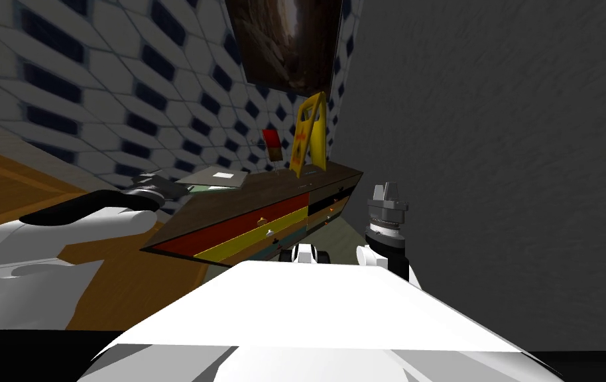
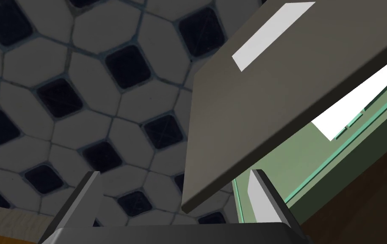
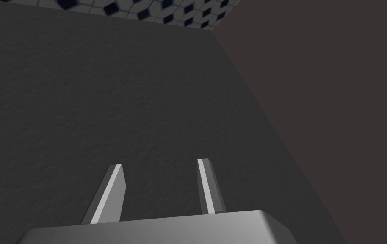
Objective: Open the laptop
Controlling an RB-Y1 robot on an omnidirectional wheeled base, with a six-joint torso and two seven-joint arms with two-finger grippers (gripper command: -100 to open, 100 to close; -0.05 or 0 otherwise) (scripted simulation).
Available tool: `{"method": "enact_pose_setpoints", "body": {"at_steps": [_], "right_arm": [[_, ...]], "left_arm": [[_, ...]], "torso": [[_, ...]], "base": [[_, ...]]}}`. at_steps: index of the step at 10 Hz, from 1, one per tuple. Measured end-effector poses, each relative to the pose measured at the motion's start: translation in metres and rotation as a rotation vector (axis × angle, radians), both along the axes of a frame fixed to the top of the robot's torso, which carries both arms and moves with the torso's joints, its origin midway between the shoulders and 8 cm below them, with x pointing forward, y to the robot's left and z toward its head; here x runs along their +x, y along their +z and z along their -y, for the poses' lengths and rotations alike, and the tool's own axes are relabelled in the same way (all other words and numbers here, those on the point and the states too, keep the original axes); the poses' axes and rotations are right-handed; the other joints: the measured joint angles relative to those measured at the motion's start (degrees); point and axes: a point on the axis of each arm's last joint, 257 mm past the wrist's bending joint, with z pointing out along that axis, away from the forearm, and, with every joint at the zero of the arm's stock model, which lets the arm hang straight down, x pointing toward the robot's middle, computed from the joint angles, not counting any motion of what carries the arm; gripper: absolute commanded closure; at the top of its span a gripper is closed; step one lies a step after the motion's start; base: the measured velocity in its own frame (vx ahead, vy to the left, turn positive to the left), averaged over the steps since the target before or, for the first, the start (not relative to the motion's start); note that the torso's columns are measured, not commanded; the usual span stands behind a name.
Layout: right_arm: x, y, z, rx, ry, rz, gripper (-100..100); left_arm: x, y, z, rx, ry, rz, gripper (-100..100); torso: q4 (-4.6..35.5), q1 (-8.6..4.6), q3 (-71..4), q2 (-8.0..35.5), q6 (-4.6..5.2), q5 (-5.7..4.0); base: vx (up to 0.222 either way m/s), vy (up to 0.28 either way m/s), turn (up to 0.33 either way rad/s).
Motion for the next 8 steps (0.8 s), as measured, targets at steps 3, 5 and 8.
{"method": "enact_pose_setpoints", "body": {"at_steps": [3,5,8], "right_arm": [[0.0000,0.0000,0.0000,0.000,0.000,0.000,0],[0.0000,0.0000,0.0000,0.000,0.000,0.000,0],[0.0000,0.0000,0.0000,0.000,0.000,0.000,0]], "left_arm": [[-0.0037,0.0095,0.0038,-0.003,-0.005,-0.007,0],[-0.0039,0.0068,0.0034,-0.006,-0.004,-0.012,0],[-0.0035,0.0084,0.0040,-0.004,-0.005,-0.009,0]], "torso": [[0.0,0.08,0.0,0.0,0.02,0.05],[-0.1,0.09,-0.1,-0.1,0.01,0.04],[-0.1,0.21,-0.1,-0.2,-0.01,0.16]], "base": [[0.002,-0.004,0.010],[0.000,0.000,0.000],[0.000,0.000,0.000]]}}
